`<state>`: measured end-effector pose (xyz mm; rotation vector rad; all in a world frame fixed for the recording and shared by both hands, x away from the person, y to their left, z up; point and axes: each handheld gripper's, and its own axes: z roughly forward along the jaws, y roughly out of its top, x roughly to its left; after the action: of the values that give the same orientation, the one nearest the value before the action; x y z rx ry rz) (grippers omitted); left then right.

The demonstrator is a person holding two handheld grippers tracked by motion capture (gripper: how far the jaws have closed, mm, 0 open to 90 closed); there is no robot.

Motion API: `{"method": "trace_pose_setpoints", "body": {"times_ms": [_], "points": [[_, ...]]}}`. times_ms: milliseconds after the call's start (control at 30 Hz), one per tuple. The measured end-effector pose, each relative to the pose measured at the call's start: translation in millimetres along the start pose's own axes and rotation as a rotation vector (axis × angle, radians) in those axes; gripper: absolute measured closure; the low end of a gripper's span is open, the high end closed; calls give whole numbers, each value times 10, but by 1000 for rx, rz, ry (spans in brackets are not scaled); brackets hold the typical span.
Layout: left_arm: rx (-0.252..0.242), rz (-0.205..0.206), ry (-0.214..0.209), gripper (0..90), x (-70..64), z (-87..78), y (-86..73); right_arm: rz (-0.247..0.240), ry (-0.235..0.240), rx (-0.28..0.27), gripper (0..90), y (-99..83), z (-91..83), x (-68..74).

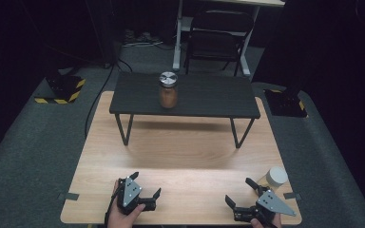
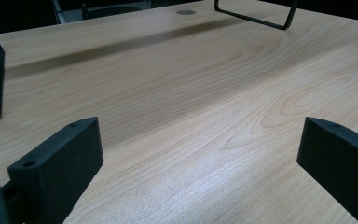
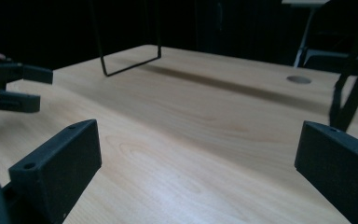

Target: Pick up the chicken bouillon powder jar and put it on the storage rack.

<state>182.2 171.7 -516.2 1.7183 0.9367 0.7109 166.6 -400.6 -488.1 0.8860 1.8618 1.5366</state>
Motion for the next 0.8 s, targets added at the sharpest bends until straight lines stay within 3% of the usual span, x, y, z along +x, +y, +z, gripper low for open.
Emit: {"method": "trace_pose_setpoints", "body": {"times_ms": [233,800], "points": [[-1,0,-1,4,2,-2,-2,-9,-67,-63,2,46,-209,-24],[4,5,-1,4,-7,0,6,15,-219,-121,2,42,-531,-182]]}}
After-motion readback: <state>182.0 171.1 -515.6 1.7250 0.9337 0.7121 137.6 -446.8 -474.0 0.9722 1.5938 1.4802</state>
